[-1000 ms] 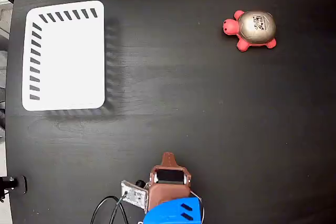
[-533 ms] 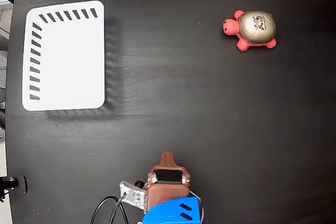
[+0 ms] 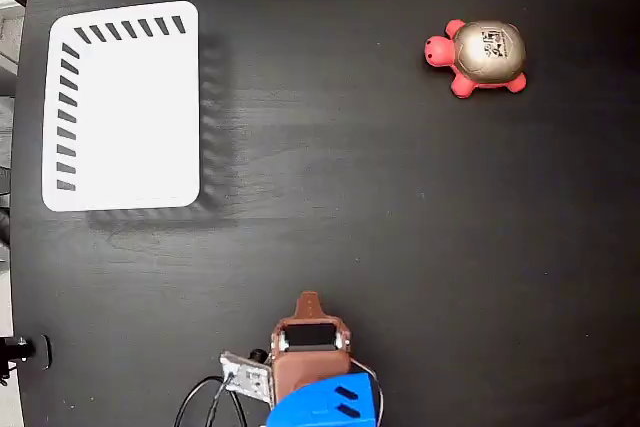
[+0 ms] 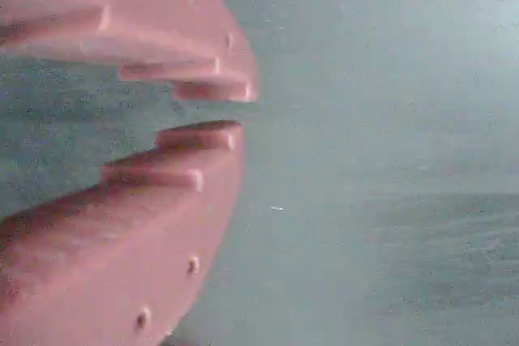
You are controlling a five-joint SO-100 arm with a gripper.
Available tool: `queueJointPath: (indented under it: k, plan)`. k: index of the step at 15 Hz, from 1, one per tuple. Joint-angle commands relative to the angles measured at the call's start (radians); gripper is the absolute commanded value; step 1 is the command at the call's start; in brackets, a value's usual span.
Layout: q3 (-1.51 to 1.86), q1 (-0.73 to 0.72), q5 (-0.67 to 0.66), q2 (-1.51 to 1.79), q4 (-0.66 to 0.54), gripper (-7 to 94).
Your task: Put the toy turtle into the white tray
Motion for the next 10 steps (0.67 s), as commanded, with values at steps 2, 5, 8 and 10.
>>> queueJointPath:
  k: [2,5,8,10]
  plan:
    - [-0.009,-0.020,0.008,0.077,0.002,0]
    - [-0.009,-0.009,0.031,0.075,0.015,0]
    - [-0.009,0.003,0.046,0.078,0.015,0]
    - [0.000,0.015,0.000,0.078,-0.051,0]
